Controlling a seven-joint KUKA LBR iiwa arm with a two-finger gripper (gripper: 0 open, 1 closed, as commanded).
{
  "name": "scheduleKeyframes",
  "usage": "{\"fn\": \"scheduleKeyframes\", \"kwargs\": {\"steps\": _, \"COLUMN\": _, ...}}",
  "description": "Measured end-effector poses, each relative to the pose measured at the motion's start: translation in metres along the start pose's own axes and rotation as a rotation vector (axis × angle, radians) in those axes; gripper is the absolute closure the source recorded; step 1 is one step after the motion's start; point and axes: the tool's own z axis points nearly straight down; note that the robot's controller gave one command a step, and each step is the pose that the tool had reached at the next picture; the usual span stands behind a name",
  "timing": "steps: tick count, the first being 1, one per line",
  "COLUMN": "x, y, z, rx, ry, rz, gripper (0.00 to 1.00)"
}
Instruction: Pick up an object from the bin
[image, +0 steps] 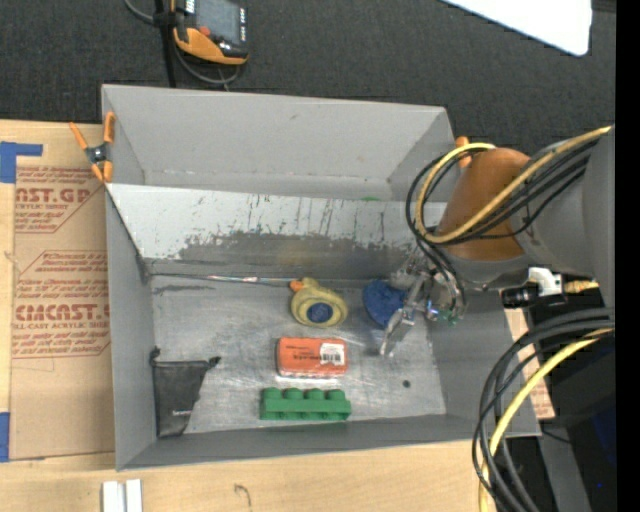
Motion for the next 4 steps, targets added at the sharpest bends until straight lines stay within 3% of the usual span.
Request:
{"fn": "scheduleKeyframes", "kwargs": {"steps": 1, "x": 0.0208, "y": 0.0030, "z": 0.0082, "rx": 0.000, "ry": -0.006, "rz": 0.176, "gripper": 1.00}}
{"fn": "scheduleKeyframes", "kwargs": {"steps": 4, "x": 0.0225, "y": 0.0031, "z": -0.0008, "rx": 0.002, "ry": 0.005, "rz": 0.176, "gripper": 1.00}}
